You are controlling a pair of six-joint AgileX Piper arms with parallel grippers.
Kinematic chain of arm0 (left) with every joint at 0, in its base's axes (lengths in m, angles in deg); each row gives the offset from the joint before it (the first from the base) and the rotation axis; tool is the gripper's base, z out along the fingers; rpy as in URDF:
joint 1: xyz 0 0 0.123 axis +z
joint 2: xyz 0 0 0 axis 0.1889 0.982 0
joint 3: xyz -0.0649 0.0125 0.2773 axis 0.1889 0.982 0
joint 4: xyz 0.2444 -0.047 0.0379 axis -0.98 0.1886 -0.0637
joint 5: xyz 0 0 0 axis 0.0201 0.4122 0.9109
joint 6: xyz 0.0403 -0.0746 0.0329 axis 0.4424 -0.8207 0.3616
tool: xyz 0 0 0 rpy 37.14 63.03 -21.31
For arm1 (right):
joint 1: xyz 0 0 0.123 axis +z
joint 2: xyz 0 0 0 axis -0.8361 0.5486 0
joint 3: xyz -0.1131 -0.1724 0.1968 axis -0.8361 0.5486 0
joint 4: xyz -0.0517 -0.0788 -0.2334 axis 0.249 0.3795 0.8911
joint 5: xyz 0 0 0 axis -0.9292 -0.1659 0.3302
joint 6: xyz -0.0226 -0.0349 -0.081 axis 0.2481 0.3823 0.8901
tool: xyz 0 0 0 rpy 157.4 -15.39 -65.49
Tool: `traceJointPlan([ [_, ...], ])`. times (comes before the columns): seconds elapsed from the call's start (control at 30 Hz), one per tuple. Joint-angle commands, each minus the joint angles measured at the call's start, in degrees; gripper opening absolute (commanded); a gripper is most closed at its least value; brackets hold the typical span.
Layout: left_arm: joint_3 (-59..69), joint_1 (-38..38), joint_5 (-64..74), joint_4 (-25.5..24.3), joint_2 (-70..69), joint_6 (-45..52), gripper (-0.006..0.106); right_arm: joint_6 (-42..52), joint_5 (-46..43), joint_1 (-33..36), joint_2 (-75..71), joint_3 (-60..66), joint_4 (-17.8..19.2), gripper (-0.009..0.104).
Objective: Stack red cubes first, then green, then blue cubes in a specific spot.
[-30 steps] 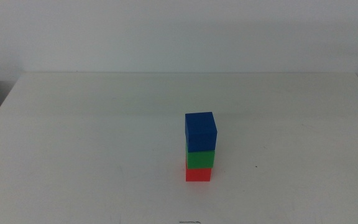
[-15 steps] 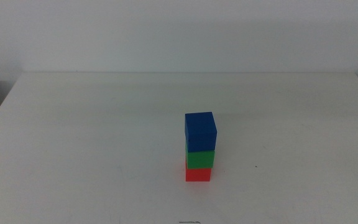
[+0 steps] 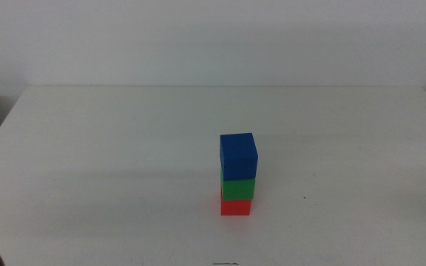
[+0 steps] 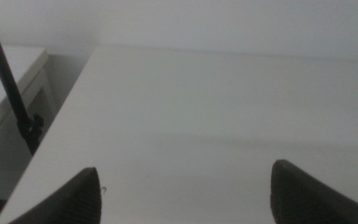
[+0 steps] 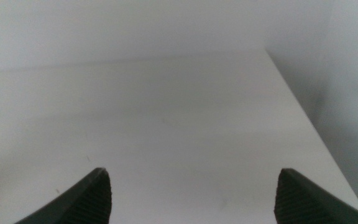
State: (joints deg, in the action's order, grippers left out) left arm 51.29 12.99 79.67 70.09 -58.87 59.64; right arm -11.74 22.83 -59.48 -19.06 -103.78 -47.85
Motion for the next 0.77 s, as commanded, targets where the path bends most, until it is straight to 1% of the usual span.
traceJointPlan([
  [0.0,1.08,-0.28,-4.72,0.68,-1.7,-0.13,0.093,0.66,-4.89,-0.4,-2.73,1.74,1.59,0.067],
  [0.17,6.99,-0.33,-6.81,1.03,-5.1,-0.13,0.093,0.66,-4.81,-0.4,-8.58,7.54,5.39,0.067],
  [0.33,11.52,-0.33,-13.15,1.03,-7.49,-0.13,0.093,0.66,-4.81,-0.4,-13.39,12.81,5.38,0.067],
  [0.47,15.29,-0.33,-18.0,0.98,-12.22,-0.13,0.093,0.66,-4.68,-0.4,-18.36,17.06,5.38,0.067],
  [0.53,17.06,-0.33,-19.82,1.03,-12.14,-0.13,0.093,0.66,-4.93,-0.4,-18.35,18.67,5.28,0.067],
  [0.73,17.72,-0.33,-18.85,0.97,-12.19,-0.13,0.093,0.66,-5.07,-0.4,-18.39,18.59,5.14,0.067],
])
